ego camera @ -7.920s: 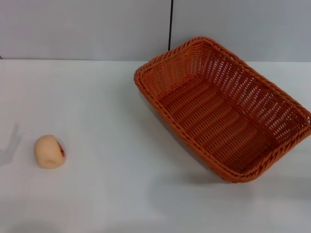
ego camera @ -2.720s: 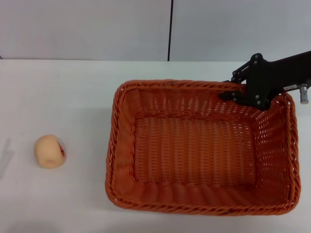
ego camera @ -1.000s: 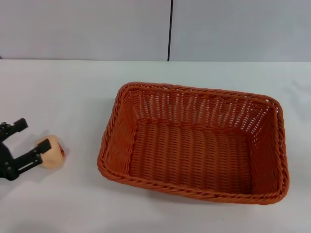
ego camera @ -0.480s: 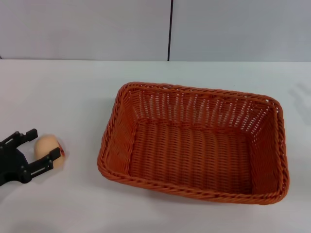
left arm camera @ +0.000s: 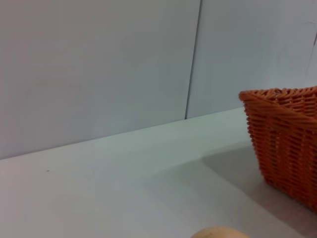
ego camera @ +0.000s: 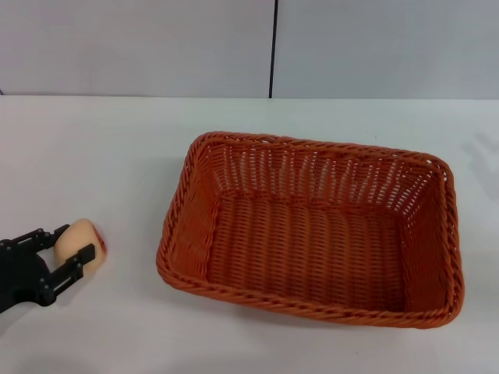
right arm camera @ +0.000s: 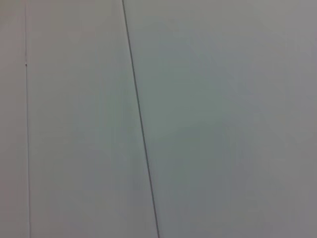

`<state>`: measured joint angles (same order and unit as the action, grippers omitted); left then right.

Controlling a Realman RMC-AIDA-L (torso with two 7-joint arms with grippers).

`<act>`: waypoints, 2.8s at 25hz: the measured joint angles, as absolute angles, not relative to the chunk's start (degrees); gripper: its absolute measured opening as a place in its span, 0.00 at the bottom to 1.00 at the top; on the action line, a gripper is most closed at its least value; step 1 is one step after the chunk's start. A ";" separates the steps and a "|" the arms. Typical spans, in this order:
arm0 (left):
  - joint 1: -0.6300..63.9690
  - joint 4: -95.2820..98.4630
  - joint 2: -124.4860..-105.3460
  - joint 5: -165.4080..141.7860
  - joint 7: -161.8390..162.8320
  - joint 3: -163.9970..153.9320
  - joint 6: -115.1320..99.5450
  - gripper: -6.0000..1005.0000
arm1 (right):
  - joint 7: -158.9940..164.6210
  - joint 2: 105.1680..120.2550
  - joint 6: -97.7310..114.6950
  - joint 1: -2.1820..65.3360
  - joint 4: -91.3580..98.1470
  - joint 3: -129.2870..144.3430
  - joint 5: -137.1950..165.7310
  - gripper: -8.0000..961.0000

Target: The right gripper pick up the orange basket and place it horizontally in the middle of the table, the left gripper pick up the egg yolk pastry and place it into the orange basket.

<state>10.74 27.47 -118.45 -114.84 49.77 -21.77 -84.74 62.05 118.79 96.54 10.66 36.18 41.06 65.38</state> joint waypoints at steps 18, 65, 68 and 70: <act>13.84 24.56 -118.32 -105.12 49.24 -17.66 -103.49 0.26 | 61.11 118.84 96.77 11.53 34.58 40.95 64.99 0.31; 5.58 9.49 -118.28 -97.02 33.98 4.65 -98.39 0.80 | 39.74 118.86 98.63 12.85 15.05 22.85 64.93 0.76; 5.05 8.40 -118.26 -97.02 32.35 5.30 -98.06 0.80 | 39.73 118.85 98.47 12.99 14.82 23.14 65.17 0.78; 5.00 8.22 -118.26 -97.02 31.75 5.33 -98.03 0.80 | 39.68 118.93 98.30 13.00 14.44 23.17 65.21 0.78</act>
